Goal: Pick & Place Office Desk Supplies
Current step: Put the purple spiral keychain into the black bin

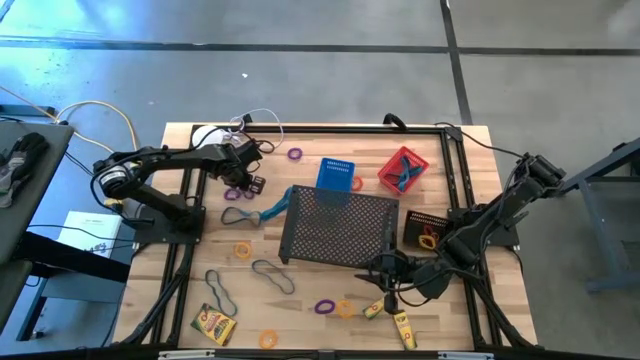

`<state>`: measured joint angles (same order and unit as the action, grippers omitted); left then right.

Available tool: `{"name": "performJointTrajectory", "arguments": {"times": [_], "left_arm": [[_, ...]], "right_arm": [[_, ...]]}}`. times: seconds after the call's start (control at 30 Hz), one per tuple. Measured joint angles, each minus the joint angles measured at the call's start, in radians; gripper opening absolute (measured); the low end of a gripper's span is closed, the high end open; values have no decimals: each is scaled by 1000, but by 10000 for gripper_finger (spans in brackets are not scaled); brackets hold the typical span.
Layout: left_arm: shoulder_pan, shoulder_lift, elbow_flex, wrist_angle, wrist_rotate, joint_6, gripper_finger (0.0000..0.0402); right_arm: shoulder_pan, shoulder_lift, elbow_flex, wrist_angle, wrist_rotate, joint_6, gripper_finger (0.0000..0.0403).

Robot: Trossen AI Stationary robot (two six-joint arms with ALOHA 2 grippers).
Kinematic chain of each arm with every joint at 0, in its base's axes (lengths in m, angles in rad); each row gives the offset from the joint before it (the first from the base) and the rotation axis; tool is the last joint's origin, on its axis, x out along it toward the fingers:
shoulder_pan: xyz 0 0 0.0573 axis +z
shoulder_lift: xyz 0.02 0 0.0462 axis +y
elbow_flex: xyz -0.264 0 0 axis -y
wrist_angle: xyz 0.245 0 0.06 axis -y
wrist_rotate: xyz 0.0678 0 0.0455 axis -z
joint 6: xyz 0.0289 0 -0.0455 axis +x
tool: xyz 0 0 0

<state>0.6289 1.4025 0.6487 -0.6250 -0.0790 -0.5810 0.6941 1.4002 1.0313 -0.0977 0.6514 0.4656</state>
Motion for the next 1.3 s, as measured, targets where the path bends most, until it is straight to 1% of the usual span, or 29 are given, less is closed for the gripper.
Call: {"name": "performJointTrajectory", "arguments": {"times": [0.13, 0.17, 0.33, 0.43, 0.63, 0.73, 0.87, 0.97, 1.03, 1.1, 1.2, 1.3], "left_arm": [[-1, 1, 0, -8, 1, 14, 14], [-1, 1, 0, -9, 1, 26, 9], [-17, -7, 8, -22, -6, 55, 3], [-50, -39, 33, -97, -44, 54, 2], [-172, -163, 149, -200, -145, 39, 1], [-264, -232, 220, -222, -214, 39, 1], [-405, -311, 298, -223, -301, 104, 0], [-519, -366, 345, -156, -313, 135, 0], [-603, -390, 352, -65, -313, 185, 0], [-690, -405, 352, 47, -291, 229, 0], [-805, -395, 353, 196, -236, 285, 0], [-905, -357, 354, 297, -223, 323, 0]], "right_arm": [[0, 0, 0, -6, 1, 0, 81], [0, 0, 0, -6, 1, 0, 81], [0, 0, 0, -6, 1, 0, 81], [0, 0, 0, -5, 1, 6, 81], [0, 0, 0, -4, 2, 8, 81], [0, 0, 0, -3, 6, 8, 81], [-7, -1, 0, -3, 31, 8, 81], [-16, -1, 0, -2, 24, 8, 81], [-30, 7, 0, 16, 28, 8, 81], [-50, 23, 0, 53, 53, -6, 81], [-81, 47, 0, 125, 77, -73, 81], [-125, 81, 0, 208, 70, -141, 92]]}}
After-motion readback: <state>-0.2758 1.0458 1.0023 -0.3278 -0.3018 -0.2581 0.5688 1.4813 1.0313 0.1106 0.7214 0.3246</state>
